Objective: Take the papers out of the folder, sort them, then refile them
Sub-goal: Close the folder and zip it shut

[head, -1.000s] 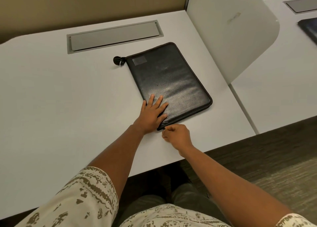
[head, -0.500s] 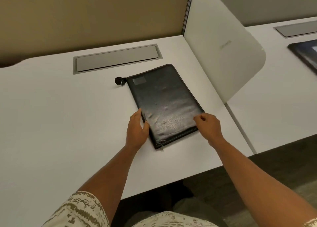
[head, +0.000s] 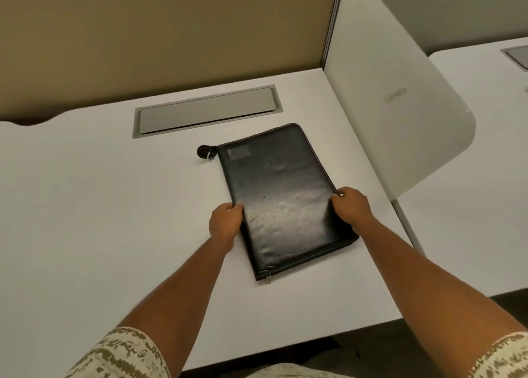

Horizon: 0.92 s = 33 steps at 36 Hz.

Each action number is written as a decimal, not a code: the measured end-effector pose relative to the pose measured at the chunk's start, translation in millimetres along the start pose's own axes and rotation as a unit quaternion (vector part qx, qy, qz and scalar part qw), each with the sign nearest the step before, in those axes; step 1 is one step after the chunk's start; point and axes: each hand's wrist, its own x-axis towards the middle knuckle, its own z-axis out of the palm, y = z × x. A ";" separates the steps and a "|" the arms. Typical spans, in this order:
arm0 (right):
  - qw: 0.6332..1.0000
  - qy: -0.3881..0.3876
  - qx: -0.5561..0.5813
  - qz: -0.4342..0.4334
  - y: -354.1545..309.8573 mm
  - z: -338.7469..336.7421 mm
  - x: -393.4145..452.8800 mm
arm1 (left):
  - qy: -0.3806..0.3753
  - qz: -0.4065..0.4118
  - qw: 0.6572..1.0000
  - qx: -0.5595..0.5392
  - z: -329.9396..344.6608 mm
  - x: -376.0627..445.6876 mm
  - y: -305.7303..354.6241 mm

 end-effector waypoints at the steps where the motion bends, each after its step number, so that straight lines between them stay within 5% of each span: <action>1: 1.000 -0.007 0.007 0.004 0.8 0.8 4.1 | 0.001 0.003 1.000 0.011 0.4 2.6 -0.8; 11: 0.991 -0.037 0.098 0.083 4.2 -26.9 39.4 | 0.001 0.082 0.996 0.032 20.7 7.5 25.2; 22: 0.994 0.055 0.034 0.083 -15.7 -74.5 78.5 | -0.013 0.130 0.991 0.028 75.6 23.8 80.3; 33: 0.988 0.077 -0.105 0.077 -8.9 -33.7 94.7 | -0.004 0.130 0.985 0.118 104.5 42.6 83.7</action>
